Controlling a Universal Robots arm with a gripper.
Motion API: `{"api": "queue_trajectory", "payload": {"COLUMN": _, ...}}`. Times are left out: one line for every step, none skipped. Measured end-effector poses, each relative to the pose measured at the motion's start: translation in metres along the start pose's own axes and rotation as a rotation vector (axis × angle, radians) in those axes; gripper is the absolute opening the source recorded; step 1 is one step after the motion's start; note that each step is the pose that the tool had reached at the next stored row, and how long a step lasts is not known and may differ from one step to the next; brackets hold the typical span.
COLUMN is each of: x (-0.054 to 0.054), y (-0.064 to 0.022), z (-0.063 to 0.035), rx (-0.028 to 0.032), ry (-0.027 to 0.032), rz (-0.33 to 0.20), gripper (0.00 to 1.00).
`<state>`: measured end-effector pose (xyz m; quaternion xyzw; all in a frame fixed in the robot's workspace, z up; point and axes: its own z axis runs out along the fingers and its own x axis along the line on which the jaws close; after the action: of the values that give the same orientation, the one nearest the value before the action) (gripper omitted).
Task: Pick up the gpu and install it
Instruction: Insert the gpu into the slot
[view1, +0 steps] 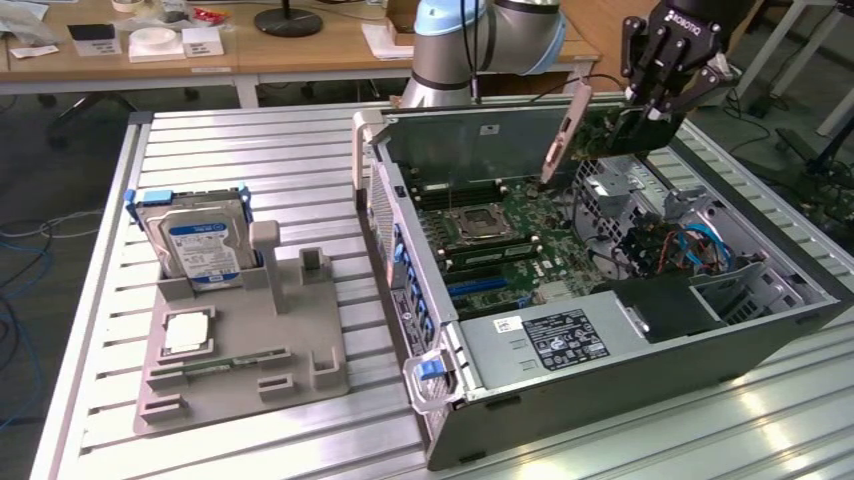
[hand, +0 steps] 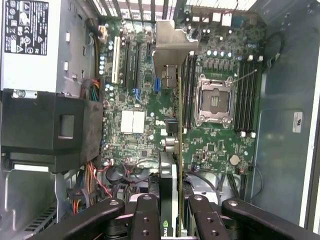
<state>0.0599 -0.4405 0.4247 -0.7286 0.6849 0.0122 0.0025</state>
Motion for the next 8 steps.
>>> {"api": "queue_trajectory", "payload": {"x": -0.0001, "y": 0.0014, "z": 0.0007, "rx": 0.0064, "ry": 0.0004, "rz": 0.0, "gripper": 0.27}}
{"api": "queue_trajectory", "payload": {"x": -0.0001, "y": 0.0026, "z": 0.0014, "rx": 0.0097, "ry": 0.0004, "rz": 0.0, "gripper": 0.27}}
{"api": "queue_trajectory", "payload": {"x": -0.0001, "y": 0.0032, "z": 0.0019, "rx": 0.0101, "ry": 0.0004, "rz": 0.0, "gripper": 0.27}}
{"api": "queue_trajectory", "payload": {"x": -0.0001, "y": 0.0033, "z": 0.0019, "rx": 0.0101, "ry": 0.0004, "rz": 0.0, "gripper": 0.27}}
{"api": "queue_trajectory", "payload": {"x": -0.0001, "y": 0.0033, "z": 0.0019, "rx": 0.0101, "ry": 0.0006, "rz": 0.0, "gripper": 0.27}}
{"api": "queue_trajectory", "payload": {"x": -0.0001, "y": 0.0033, "z": 0.0018, "rx": 0.01, "ry": 0.0007, "rz": 0.0, "gripper": 0.27}}
{"api": "queue_trajectory", "payload": {"x": -0.0001, "y": 0.0033, "z": 0.0019, "rx": 0.0101, "ry": 0.0007, "rz": 0.0, "gripper": 0.27}}
{"api": "queue_trajectory", "payload": {"x": -0.0002, "y": 0.0037, "z": 0.002, "rx": 0.0101, "ry": 0.0006, "rz": 0.0, "gripper": 0.27}}
